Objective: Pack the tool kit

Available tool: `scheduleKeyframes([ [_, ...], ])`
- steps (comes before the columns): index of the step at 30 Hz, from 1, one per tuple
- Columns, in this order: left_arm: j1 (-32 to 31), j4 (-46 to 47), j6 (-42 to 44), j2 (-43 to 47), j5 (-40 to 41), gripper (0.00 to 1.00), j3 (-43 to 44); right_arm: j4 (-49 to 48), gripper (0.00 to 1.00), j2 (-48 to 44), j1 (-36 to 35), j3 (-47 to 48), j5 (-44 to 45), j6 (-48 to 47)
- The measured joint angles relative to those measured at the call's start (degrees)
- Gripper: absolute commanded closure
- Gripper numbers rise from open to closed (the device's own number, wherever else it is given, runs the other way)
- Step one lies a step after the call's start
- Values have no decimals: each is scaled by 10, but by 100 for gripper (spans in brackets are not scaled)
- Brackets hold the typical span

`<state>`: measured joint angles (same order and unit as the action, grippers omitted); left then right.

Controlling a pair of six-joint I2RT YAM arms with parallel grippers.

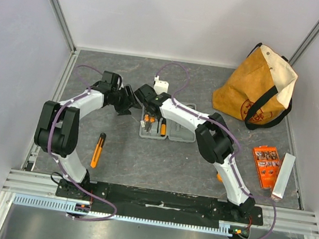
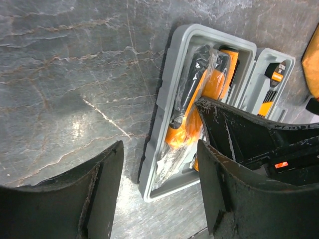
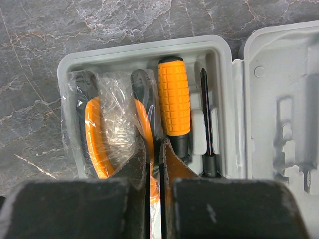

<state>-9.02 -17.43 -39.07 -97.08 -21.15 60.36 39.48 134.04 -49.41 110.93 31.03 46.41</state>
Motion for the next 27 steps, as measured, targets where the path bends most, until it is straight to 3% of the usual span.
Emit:
scheduleKeyframes([
  [4, -17, -4, 10, -13, 0, 34, 8, -6, 85, 0, -2, -3, 7, -6],
  [8, -30, -9, 14, -41, 1, 37, 37, -17, 66, -2, -3, -7, 9, -21],
  [13, -33, -24, 17, -76, 11, 49, 72, -19, 46, -5, -7, -8, 2, -45],
  [22, -33, -45, 19, -125, 16, 52, 116, -9, 49, -53, 2, -38, -25, -59],
  [27, -34, -44, 25, -126, 14, 53, 117, -35, 65, -104, 21, -104, -60, -67],
])
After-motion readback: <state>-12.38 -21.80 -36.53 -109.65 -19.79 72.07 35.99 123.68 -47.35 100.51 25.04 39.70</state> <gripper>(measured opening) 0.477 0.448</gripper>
